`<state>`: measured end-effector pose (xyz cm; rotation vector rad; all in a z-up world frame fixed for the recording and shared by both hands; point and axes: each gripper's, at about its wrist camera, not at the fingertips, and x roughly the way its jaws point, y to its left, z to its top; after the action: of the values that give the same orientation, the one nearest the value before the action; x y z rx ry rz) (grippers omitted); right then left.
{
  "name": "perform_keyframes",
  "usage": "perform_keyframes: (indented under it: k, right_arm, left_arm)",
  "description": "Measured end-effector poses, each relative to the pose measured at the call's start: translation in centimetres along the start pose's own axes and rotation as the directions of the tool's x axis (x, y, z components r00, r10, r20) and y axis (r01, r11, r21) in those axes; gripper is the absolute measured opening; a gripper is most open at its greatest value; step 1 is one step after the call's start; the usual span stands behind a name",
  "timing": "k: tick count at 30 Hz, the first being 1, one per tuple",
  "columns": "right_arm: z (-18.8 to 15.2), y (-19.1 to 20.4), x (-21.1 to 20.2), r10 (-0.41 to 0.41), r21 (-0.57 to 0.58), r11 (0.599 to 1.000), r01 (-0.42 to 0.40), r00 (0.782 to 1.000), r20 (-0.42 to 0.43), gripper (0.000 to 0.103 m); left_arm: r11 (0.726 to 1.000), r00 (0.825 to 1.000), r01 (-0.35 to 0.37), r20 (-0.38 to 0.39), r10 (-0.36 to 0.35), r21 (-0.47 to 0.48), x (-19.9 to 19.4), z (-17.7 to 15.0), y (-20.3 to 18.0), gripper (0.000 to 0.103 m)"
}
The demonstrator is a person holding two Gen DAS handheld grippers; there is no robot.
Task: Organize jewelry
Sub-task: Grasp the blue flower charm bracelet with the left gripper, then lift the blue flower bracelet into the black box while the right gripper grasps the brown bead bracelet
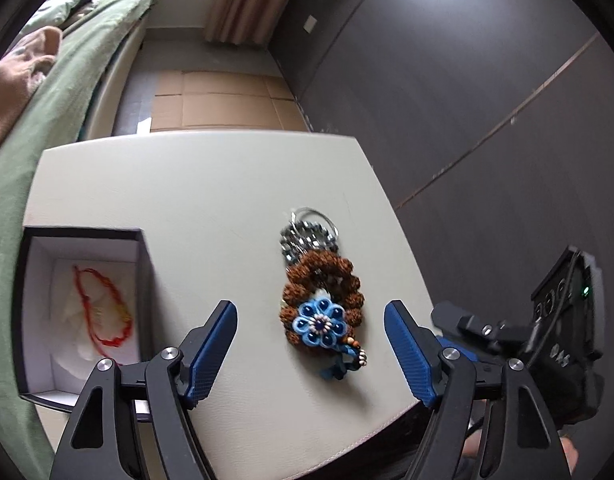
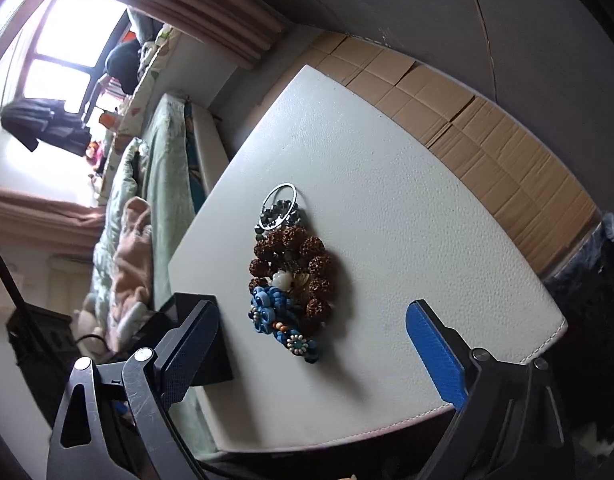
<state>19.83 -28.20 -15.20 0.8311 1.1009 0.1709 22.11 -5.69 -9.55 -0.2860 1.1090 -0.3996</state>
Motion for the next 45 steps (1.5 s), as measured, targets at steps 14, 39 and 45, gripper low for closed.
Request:
perform_keyframes:
  k: [14, 39, 45]
  right_arm:
    - [0.4, -3.2, -1.0, -0.005, 0.119, 0.993, -0.001, 0.998, 0.056, 0.103]
    - [0.3, 0.6, 1.4, -0.106, -0.056, 0.993, 0.108, 0.993, 0.046, 0.072]
    - [0.8, 1.8, 3.7, -0.154, -0.108, 0.982, 0.155, 0.988, 0.018, 0.048]
  left_arm:
    - [0.993, 0.993, -0.102, -0.06, 0.105, 0.054, 4.7, -1.4, -1.6, 0.073]
    - [0.997, 0.992, -0.079, 0.103, 0.079, -0.007, -0.3, 0.9, 1.0, 0.038]
    - [0.997, 0.987, -0.063, 0.146, 0.069, -0.046, -2.3, 1.4, 2.2, 0.038]
